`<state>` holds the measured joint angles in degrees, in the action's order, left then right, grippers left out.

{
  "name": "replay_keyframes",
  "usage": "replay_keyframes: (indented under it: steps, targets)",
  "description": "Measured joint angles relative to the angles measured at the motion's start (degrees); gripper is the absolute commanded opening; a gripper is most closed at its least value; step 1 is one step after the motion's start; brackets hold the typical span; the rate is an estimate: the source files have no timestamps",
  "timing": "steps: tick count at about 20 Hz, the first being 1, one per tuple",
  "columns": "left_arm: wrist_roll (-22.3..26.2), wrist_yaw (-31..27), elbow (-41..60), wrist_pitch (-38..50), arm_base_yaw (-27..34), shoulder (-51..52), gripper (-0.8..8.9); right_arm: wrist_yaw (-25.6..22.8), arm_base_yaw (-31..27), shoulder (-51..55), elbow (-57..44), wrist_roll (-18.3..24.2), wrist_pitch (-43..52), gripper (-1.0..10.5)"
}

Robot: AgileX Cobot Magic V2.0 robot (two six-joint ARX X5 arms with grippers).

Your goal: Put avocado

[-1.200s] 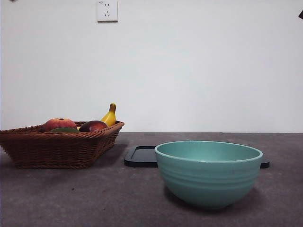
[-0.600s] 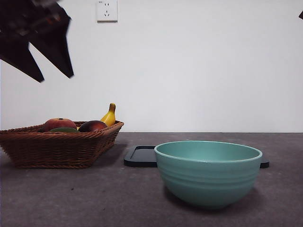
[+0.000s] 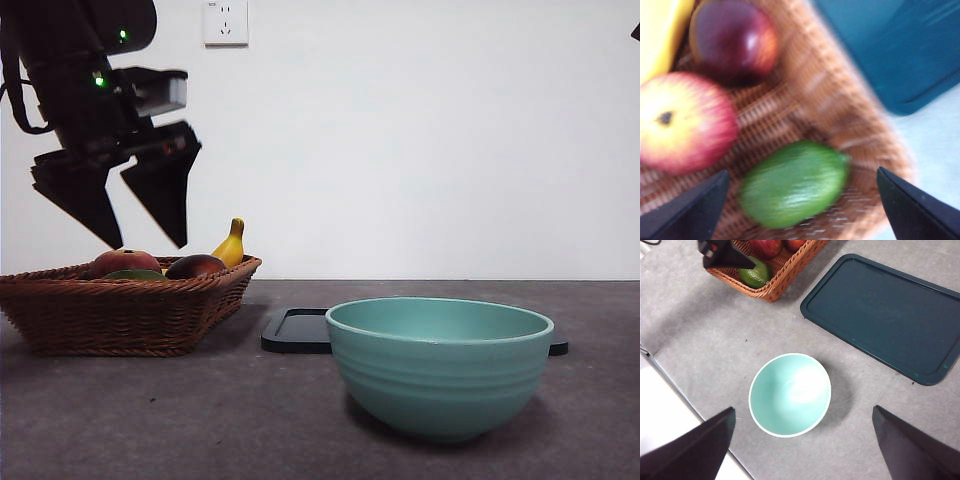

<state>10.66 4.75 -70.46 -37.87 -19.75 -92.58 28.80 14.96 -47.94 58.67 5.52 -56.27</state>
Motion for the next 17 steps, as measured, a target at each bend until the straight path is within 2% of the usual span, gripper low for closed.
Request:
replay_keyframes:
  steps: [2,17]
  targets:
    - [0.0,-1.68,0.0,-0.02,-0.04,-0.66,4.67,0.0,0.0,0.0,0.0,0.0,0.0,4.4]
    - [4.35,-2.25,-0.37,-2.21,-0.63,-5.38,4.66,0.0,0.02,0.0,0.0,0.0,0.0,4.4]
